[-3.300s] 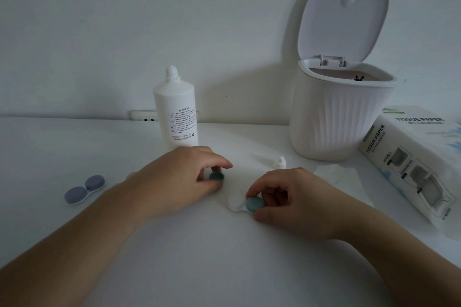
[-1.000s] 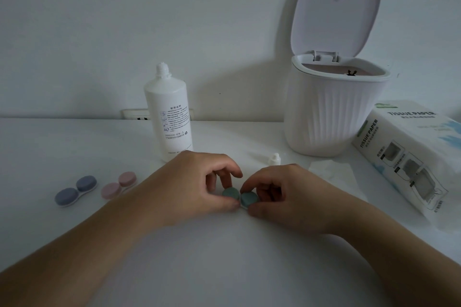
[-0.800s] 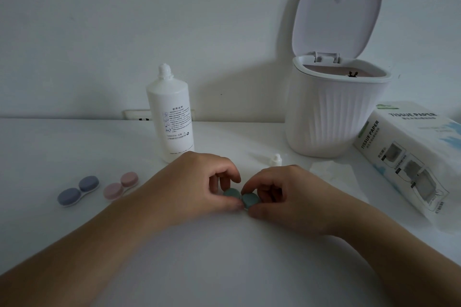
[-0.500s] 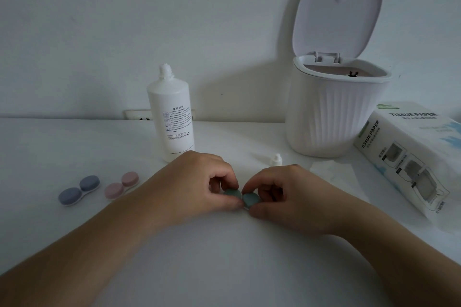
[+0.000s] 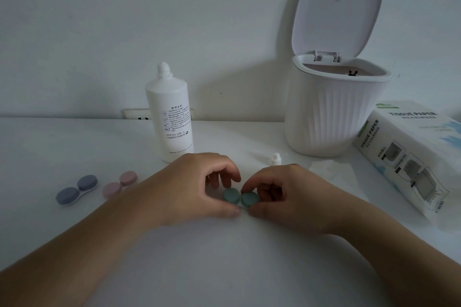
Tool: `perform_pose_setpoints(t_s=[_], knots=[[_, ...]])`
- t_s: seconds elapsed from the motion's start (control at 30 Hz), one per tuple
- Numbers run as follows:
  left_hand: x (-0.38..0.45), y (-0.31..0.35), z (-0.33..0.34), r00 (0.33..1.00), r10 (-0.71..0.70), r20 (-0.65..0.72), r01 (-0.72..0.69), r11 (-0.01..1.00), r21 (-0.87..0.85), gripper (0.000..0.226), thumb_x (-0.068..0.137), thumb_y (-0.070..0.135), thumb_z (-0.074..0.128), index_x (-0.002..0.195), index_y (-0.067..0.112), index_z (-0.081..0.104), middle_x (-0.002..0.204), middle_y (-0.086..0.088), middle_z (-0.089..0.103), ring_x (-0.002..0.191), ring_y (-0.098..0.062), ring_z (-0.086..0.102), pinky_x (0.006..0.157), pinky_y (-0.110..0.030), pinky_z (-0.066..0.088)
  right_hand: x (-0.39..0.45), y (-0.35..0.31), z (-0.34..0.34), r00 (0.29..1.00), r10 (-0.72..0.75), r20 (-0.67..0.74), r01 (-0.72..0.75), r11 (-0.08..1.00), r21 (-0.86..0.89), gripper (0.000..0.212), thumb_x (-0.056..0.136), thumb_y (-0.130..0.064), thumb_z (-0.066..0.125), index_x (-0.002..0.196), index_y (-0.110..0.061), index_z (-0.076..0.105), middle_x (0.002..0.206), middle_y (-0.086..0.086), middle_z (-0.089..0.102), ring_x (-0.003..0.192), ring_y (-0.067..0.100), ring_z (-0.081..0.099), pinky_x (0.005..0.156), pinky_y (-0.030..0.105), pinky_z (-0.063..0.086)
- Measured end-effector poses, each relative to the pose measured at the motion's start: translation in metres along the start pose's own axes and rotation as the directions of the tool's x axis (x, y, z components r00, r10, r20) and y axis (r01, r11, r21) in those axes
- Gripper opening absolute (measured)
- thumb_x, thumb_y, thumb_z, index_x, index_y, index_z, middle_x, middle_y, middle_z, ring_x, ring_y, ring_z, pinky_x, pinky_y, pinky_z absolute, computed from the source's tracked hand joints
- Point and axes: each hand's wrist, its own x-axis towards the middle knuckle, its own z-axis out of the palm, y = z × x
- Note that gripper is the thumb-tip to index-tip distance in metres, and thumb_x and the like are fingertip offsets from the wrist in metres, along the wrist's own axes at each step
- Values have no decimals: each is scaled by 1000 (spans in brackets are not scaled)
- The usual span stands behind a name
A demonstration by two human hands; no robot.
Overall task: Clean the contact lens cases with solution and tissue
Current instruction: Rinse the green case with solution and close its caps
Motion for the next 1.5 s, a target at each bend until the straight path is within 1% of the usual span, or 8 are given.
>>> perform_pose_setpoints(t_s=[0.27, 0.43, 0.63, 0.83, 0.97, 1.13, 1.37, 1.5], knots=[[-6, 2, -2, 999, -2, 37, 3, 1000, -25, 37, 68, 52, 74, 94, 40, 51, 113, 24, 65, 94, -9, 62, 80, -35, 57, 0, 0, -1, 1000, -7, 5, 7, 1000, -1, 19, 83, -33, 75, 102, -35, 72, 75, -16, 60, 61, 2, 52, 59, 16, 43], [-1, 4, 1, 997, -77, -15, 77, 996, 44, 42, 64, 63, 74, 89, 36, 54, 79, 7, 63, 70, -13, 57, 66, -46, 55, -1, -1, -1, 1000, -5, 5, 5, 1000, -6, 18, 83, -35, 74, 101, -35, 72, 79, -15, 61, 63, 2, 53, 59, 16, 43], [-7, 5, -2, 998, -17, 61, 19, 999, -35, 34, 68, 46, 70, 97, 39, 52, 115, 24, 65, 99, -9, 63, 83, -35, 57, -1, -1, -1, 1000, -7, 1, 7, 1000, -3, 19, 83, -33, 75, 102, -36, 72, 81, -16, 61, 62, 2, 53, 60, 16, 43], [-2, 4, 2, 999, -28, -34, 30, 998, 57, 33, 70, 56, 74, 88, 34, 55, 80, 6, 61, 74, -15, 59, 69, -47, 54, -1, -1, -1, 1000, -7, 7, 7, 1000, -3, 17, 83, -36, 74, 100, -36, 72, 81, -16, 61, 64, 2, 54, 60, 17, 44], [-5, 5, -1, 998, 25, 64, -25, 1000, -1, 21, 73, 29, 65, 91, 37, 57, 98, 11, 67, 88, -16, 64, 77, -44, 55, -1, 0, -1, 1000, -15, -2, 15, 1000, -9, 19, 83, -33, 75, 102, -34, 73, 82, -14, 62, 63, 2, 53, 60, 18, 43], [-1, 0, 3, 997, -69, -29, 71, 991, 113, 47, 61, 72, 69, 94, 41, 56, 89, 21, 61, 72, -5, 57, 58, -25, 50, -1, -1, -1, 1000, -5, 6, 5, 1000, -2, 18, 83, -35, 75, 101, -36, 72, 83, -14, 62, 63, 2, 54, 59, 16, 44], [0, -2, 2, 998, 13, 60, -18, 997, 81, 25, 74, 43, 70, 99, 45, 66, 98, 23, 62, 81, -8, 58, 66, -23, 50, -1, -2, -1, 1000, -15, -4, 15, 1000, 5, 17, 83, -32, 76, 100, -33, 73, 81, -9, 62, 61, 2, 51, 58, 18, 42], [-1, -2, 1, 997, -83, -8, 83, 992, 90, 50, 59, 77, 66, 102, 52, 58, 100, 30, 61, 71, -1, 56, 56, -18, 44, -2, -2, -2, 1000, -8, 7, 9, 1000, -7, 18, 84, -34, 75, 103, -34, 73, 73, -8, 61, 63, 2, 52, 60, 16, 43]])
